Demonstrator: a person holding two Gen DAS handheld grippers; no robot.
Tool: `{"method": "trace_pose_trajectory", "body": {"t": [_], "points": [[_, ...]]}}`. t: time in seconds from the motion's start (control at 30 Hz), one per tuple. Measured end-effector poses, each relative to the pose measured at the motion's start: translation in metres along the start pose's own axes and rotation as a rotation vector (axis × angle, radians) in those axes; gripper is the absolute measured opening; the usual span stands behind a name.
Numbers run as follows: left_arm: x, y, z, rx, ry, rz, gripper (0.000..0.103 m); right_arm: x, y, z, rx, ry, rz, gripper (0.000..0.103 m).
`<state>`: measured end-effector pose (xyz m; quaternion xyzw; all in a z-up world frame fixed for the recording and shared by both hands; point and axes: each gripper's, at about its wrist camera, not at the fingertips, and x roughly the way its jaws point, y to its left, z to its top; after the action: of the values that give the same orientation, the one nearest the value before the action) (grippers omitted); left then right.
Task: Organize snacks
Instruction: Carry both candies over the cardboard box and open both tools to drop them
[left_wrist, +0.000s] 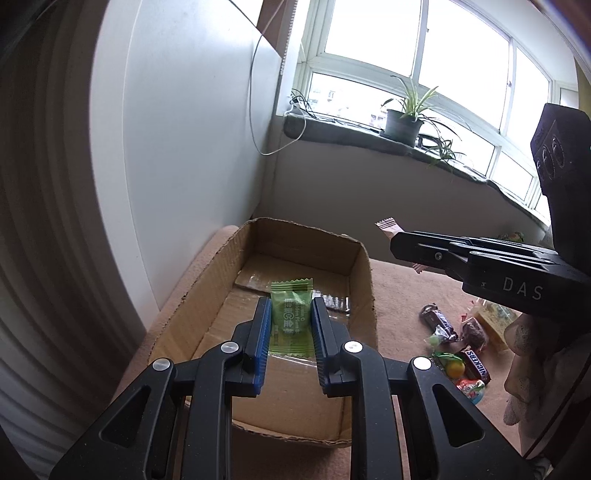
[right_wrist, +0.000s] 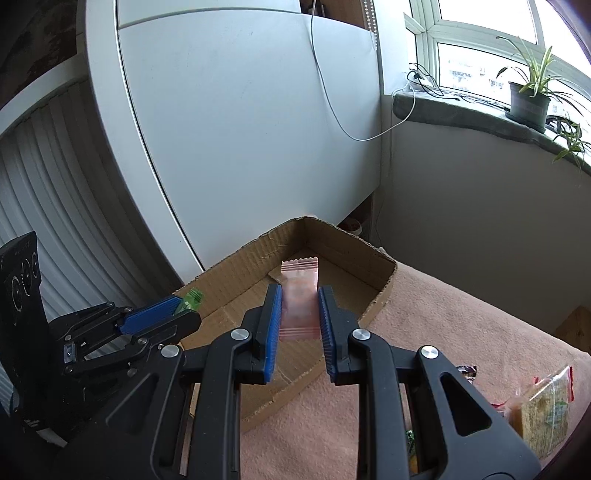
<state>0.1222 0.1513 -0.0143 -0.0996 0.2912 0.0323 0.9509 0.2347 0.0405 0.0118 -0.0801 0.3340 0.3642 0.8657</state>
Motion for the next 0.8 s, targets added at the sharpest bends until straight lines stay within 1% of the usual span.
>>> {"method": "trace_pose_trajectory", "body": {"t": [0.17, 0.3, 0.33, 0.37, 0.4, 0.47, 0.5, 0.53, 0.63, 0.7, 0.8], "points": [[0.008, 0.01, 0.0, -0.013, 0.013, 0.018, 0.02, 0.025, 0.009, 0.002, -0.007, 0.034, 0.004, 0.021], [0.01, 0.014, -0.001, -0.017, 0.021, 0.029, 0.02, 0.035, 0.012, -0.001, -0.008, 0.05, 0.008, 0.021], [0.01, 0.014, -0.002, -0.016, 0.023, 0.032, 0.021, 0.036, 0.013, -0.002, -0.008, 0.052, 0.005, 0.023], [0.011, 0.014, -0.002, -0.016, 0.024, 0.035, 0.021, 0.035, 0.013, -0.003, -0.009, 0.048, -0.001, 0.036], [0.012, 0.015, -0.002, -0.017, 0.029, 0.04, 0.022, 0.034, 0.014, -0.003, -0.01, 0.039, -0.011, 0.058], [0.012, 0.015, -0.002, -0.022, 0.034, 0.044, 0.033, 0.027, 0.012, -0.004, -0.009, 0.017, -0.022, 0.076], [0.011, 0.015, -0.003, -0.028, 0.032, 0.047, 0.036, 0.023, 0.011, -0.004, -0.006, 0.013, -0.023, 0.076], [0.011, 0.015, -0.003, -0.032, 0.031, 0.05, 0.042, 0.02, 0.01, -0.004, -0.002, 0.009, -0.026, 0.076], [0.005, 0.014, -0.003, -0.039, 0.025, 0.05, 0.043, 0.005, 0.003, -0.007, 0.009, -0.007, -0.041, 0.079], [0.001, 0.012, -0.003, -0.036, 0.018, 0.049, 0.043, -0.008, -0.003, -0.011, 0.019, -0.027, -0.053, 0.087], [-0.007, 0.007, -0.003, -0.034, 0.004, 0.041, 0.043, -0.029, -0.015, -0.015, 0.039, -0.052, -0.071, 0.088]]}}
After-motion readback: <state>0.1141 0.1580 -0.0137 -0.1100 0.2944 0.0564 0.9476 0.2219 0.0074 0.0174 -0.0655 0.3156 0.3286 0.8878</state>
